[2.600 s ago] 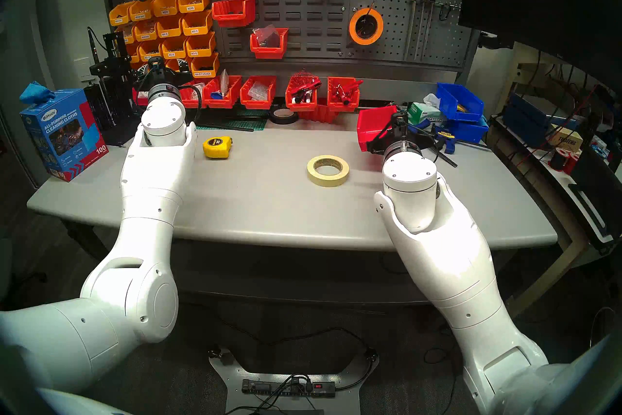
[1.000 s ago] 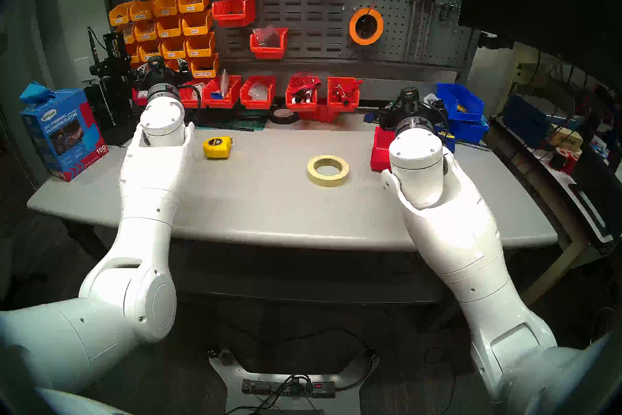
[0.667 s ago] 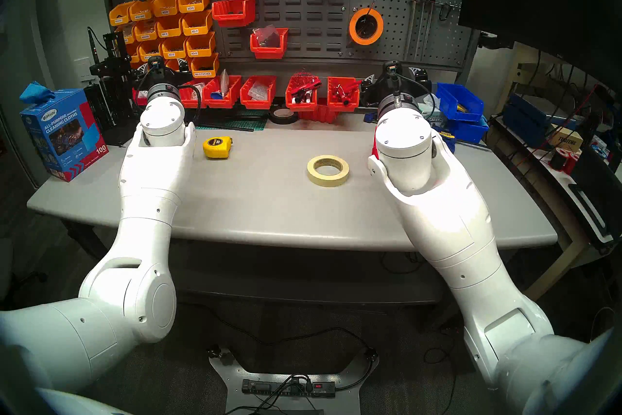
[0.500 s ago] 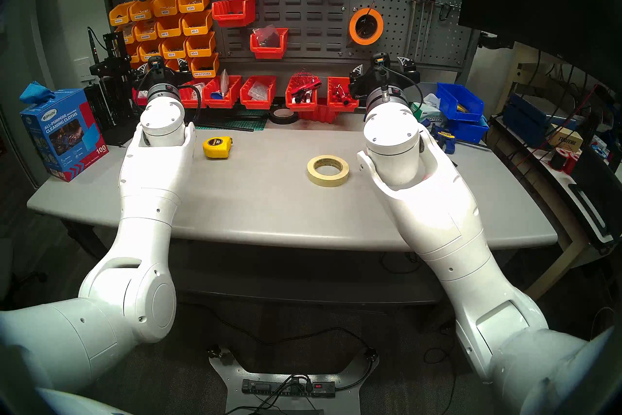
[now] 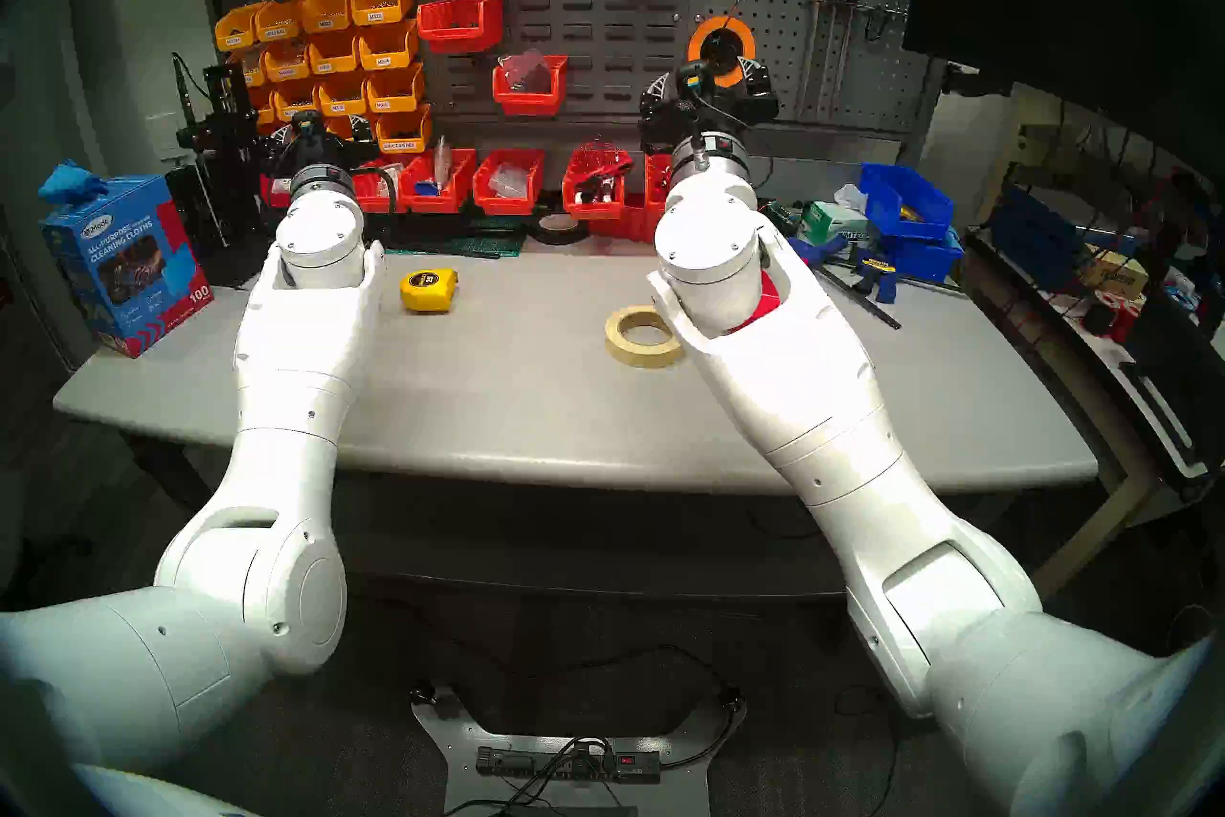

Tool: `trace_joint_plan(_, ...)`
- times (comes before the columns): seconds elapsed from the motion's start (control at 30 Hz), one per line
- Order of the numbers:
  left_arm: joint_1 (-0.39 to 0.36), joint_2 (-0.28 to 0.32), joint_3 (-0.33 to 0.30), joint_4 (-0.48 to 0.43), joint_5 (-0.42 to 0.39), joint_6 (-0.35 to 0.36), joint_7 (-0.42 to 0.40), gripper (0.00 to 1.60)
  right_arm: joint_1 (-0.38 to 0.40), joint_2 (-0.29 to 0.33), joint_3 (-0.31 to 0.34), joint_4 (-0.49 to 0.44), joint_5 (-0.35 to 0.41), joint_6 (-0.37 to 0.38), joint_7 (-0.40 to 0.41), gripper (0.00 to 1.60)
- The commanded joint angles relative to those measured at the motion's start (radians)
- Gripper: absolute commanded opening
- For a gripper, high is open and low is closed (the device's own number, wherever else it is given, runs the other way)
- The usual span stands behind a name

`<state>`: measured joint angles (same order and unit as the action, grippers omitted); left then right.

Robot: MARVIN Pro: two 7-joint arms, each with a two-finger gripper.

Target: Take out tools from the storage box

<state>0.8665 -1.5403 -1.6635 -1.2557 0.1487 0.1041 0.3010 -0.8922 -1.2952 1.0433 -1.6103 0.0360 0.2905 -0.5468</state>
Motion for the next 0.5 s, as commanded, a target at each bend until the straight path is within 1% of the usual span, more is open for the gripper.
trace_joint_plan(0.0, -0.016, -0.003, -0.003, -0.015, -0.004, -0.004, 0.004, 1.60, 0.082, -0.037, -0.008, 0.049, -0.049, -0.086, -0.043, 1.60)
trace_joint_plan(0.2, -0.016, -0.002, -0.002, -0.015, -0.005, -0.004, 0.005, 1.60, 0.091, -0.042, -0.014, 0.075, -0.062, -0.125, -0.064, 1.60)
trace_joint_plan(0.47, -0.016, -0.001, -0.001, -0.016, -0.007, -0.004, 0.007, 1.60, 0.095, -0.044, -0.018, 0.087, -0.067, -0.143, -0.076, 1.60)
